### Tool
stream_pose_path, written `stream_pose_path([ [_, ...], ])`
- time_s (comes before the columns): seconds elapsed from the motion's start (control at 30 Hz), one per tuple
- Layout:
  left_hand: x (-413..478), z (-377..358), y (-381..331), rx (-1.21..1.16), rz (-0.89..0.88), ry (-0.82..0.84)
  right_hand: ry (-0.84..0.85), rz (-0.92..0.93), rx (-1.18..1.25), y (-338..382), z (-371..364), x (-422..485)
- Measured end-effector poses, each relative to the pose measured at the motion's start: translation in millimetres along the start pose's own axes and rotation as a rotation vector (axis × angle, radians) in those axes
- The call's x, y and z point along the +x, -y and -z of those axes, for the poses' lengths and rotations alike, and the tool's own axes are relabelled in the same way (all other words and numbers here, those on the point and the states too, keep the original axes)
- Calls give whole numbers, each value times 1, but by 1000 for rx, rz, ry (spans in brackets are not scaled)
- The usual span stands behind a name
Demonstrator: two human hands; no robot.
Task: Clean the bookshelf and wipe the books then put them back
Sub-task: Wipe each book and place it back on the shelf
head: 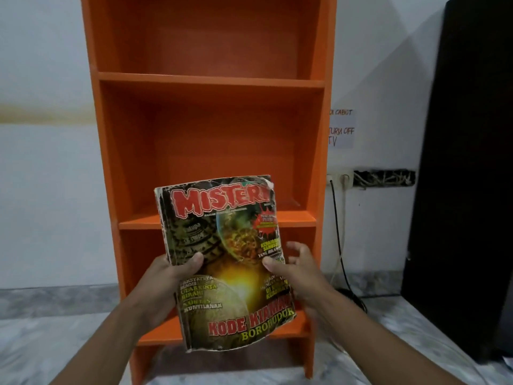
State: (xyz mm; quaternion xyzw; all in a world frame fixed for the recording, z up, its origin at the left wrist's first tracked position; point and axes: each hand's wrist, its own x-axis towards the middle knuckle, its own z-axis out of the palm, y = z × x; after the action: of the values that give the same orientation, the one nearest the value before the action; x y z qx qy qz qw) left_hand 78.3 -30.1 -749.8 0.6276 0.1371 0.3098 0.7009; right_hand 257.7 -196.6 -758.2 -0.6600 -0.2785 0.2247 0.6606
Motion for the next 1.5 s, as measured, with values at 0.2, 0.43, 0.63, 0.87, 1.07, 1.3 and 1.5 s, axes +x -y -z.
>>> stream_pose_path([
  [0.2,4,25,-25,97,-66,-53,314,-95,-38,17,-24,-4],
  [0.43,17,84,-49,372,-134,-299,35,42,27,58,-101,32],
  [0.63,27,115,-62,772,-160,-411,27,233,-93,100,-132,71],
  [0.87,49,103,-102,969,-258,-610,2,323,-249,127,-156,133],
  [1.07,81,85,-110,981,-168,-762,40,295,-273,139,-163,183],
  [1.3,106,79,-100,1007,-70,-986,200,168,-180,121,-177,222],
  [1.5,120,90,-98,1029,-50,-1084,430,-3,-113,101,-193,228],
])
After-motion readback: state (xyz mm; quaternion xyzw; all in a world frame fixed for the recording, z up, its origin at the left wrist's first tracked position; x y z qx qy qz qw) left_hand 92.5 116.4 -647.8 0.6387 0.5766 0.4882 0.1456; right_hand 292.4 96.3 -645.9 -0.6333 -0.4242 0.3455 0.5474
